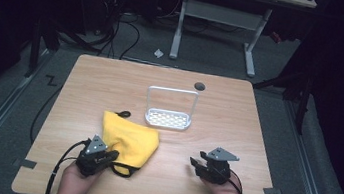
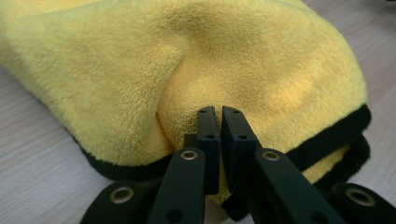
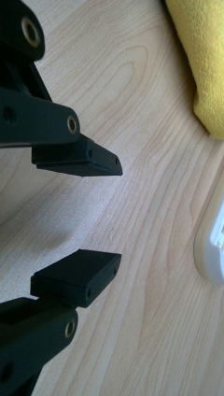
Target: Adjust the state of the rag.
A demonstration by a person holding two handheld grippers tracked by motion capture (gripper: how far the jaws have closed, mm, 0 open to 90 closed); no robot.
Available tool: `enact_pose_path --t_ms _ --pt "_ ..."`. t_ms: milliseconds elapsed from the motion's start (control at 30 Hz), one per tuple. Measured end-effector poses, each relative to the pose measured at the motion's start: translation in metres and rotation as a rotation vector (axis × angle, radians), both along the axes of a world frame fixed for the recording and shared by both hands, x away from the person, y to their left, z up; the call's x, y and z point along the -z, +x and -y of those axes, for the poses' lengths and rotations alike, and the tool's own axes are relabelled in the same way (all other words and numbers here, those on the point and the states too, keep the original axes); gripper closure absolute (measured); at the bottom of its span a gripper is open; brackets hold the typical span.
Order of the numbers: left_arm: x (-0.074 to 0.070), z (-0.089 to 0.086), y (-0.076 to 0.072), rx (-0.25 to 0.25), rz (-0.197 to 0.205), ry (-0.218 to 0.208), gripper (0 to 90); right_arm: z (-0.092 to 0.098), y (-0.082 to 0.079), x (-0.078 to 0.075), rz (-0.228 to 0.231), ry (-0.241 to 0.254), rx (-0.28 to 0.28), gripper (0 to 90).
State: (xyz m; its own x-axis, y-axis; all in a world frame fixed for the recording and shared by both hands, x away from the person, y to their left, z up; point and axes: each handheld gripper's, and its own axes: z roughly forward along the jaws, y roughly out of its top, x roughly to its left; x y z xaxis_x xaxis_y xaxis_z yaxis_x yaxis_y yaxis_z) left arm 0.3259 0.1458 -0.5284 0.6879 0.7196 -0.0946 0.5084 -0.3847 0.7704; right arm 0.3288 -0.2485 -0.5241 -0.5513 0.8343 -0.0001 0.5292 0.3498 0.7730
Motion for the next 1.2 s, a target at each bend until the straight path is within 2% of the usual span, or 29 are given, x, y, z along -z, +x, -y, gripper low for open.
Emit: enact_pose_path --t_ms 33,167,467,633,800,867,900,933,967,1000,1033,1100,1200 --pt "0.000 0.000 0.000 0.000 0.000 0.000 85.5 0.000 0.000 0.000 -0.001 0.000 0.000 51.8" --pt "0.000 0.012 -0.007 0.051 -0.004 0.002 85.4 0.000 0.000 0.000 -0.001 0.001 -0.002 51.8" --pt "0.000 0.051 -0.024 0.166 0.006 0.023 85.3 -0.003 -0.001 0.001 -0.004 0.005 -0.012 51.8" --pt "0.002 0.071 -0.028 0.206 0.009 0.016 85.9 -0.004 -0.002 -0.001 0.004 0.006 -0.015 51.8" --pt "0.003 0.082 -0.031 0.221 0.017 0.012 86.0 -0.010 -0.005 -0.009 0.030 0.013 -0.018 53.6" --pt "0.003 0.082 -0.031 0.224 0.020 0.016 86.0 -0.016 -0.007 -0.014 0.048 0.030 -0.038 55.5" --pt "0.003 0.081 -0.031 0.225 0.018 0.014 85.9 -0.026 -0.009 -0.019 0.065 0.046 -0.069 58.1" --pt "0.003 0.081 -0.031 0.226 0.016 0.014 85.9 -0.026 -0.009 -0.019 0.065 0.046 -0.069 58.1" --pt "0.003 0.081 -0.032 0.227 0.018 0.016 86.0 -0.032 -0.010 -0.021 0.075 0.046 -0.091 59.6" --pt "0.003 0.081 -0.033 0.225 0.021 0.017 85.9 -0.047 -0.009 -0.024 0.079 0.039 -0.132 63.2" --pt "0.003 0.081 -0.033 0.227 0.020 0.019 85.9 -0.047 -0.009 -0.024 0.079 0.039 -0.132 63.2" --pt "0.004 0.079 -0.036 0.228 0.018 0.022 85.9 -0.063 -0.004 -0.026 0.072 0.049 -0.163 66.2" --pt "0.004 0.077 -0.039 0.222 0.014 0.019 85.9 -0.089 0.010 -0.030 0.095 0.012 -0.200 74.1"
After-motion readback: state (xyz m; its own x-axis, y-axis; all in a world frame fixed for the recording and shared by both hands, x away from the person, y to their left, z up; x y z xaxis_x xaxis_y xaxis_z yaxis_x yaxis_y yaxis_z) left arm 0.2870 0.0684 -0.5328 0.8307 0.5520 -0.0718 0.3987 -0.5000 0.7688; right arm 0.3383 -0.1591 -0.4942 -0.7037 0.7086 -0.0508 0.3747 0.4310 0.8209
